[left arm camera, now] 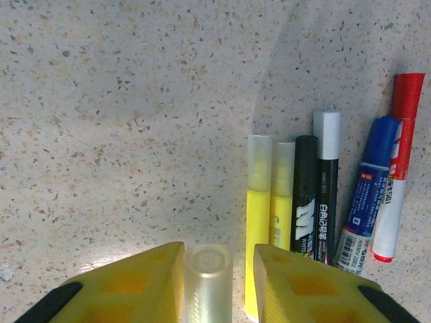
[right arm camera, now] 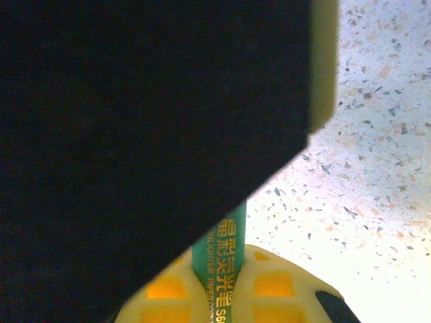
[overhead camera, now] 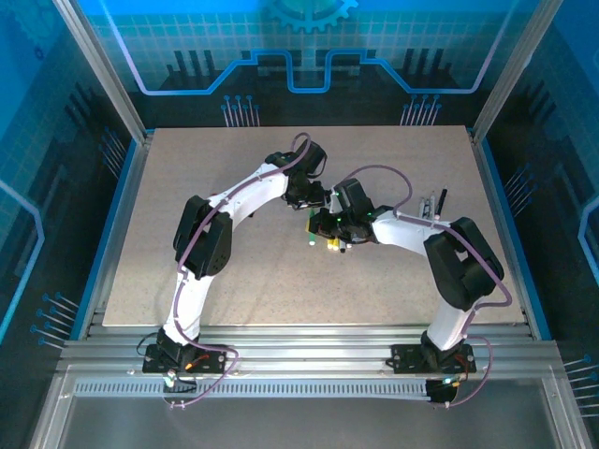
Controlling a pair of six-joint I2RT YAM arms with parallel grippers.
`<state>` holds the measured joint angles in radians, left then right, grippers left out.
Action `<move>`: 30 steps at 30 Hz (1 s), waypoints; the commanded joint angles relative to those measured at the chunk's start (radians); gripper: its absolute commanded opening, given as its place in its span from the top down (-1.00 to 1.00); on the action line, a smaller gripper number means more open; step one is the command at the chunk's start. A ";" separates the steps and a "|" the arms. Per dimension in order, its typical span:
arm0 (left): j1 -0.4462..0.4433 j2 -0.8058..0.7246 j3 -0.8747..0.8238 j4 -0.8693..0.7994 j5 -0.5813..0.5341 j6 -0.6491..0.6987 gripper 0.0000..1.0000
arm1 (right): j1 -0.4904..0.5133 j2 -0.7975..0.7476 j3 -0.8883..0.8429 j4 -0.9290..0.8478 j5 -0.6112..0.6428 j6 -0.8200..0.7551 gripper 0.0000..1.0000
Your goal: Open the pen caps
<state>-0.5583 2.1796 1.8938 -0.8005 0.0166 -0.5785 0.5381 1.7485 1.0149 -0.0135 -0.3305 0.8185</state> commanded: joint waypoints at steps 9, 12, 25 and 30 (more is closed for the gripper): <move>0.011 0.003 0.000 0.011 0.007 -0.018 1.00 | 0.019 -0.046 -0.010 0.010 -0.034 -0.023 1.00; 0.026 0.012 0.003 0.028 -0.009 -0.031 1.00 | 0.026 -0.079 -0.032 -0.019 -0.053 -0.028 1.00; 0.084 0.161 0.269 -0.058 -0.034 -0.029 1.00 | 0.067 -0.411 -0.199 -0.313 -0.043 -0.087 1.00; 0.094 0.150 0.246 -0.115 -0.093 0.022 1.00 | -0.053 -0.397 -0.141 -0.466 0.141 -0.166 1.00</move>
<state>-0.4557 2.3352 2.1262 -0.8532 -0.0235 -0.5972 0.5495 1.3365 0.8375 -0.3275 -0.3210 0.7185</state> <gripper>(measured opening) 0.092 0.097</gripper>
